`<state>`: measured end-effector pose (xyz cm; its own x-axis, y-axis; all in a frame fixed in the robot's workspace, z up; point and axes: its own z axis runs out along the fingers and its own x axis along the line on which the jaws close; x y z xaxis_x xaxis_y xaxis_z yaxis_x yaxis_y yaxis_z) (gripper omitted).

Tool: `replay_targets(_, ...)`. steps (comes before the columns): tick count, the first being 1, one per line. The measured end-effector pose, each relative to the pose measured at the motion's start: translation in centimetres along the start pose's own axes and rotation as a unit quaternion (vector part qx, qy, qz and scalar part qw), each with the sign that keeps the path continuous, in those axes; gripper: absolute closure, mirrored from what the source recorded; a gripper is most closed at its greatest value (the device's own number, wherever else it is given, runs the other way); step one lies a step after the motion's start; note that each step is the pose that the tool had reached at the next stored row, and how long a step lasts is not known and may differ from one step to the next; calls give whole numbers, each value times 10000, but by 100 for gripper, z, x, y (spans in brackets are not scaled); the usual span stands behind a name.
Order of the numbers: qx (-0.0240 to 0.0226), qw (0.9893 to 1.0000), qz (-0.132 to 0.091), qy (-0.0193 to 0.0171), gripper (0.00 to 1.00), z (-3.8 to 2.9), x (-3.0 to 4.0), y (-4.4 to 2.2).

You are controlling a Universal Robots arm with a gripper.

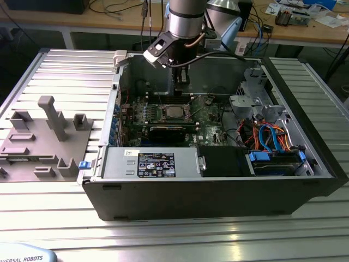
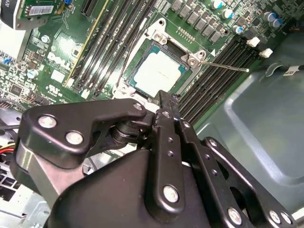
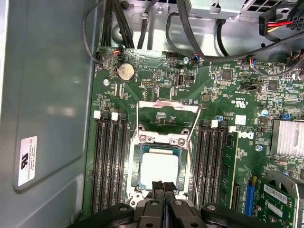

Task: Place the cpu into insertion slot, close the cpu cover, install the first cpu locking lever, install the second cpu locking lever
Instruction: 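Place the cpu into insertion slot, then close the cpu cover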

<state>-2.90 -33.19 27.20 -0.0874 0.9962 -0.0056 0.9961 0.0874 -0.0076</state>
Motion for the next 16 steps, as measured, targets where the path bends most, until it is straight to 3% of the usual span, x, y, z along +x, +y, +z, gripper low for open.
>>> replay_targets(7,0,10000,0,1,89,-1,0,1)
replay_targets(16,0,10000,0,1,89,-1,-6,67)
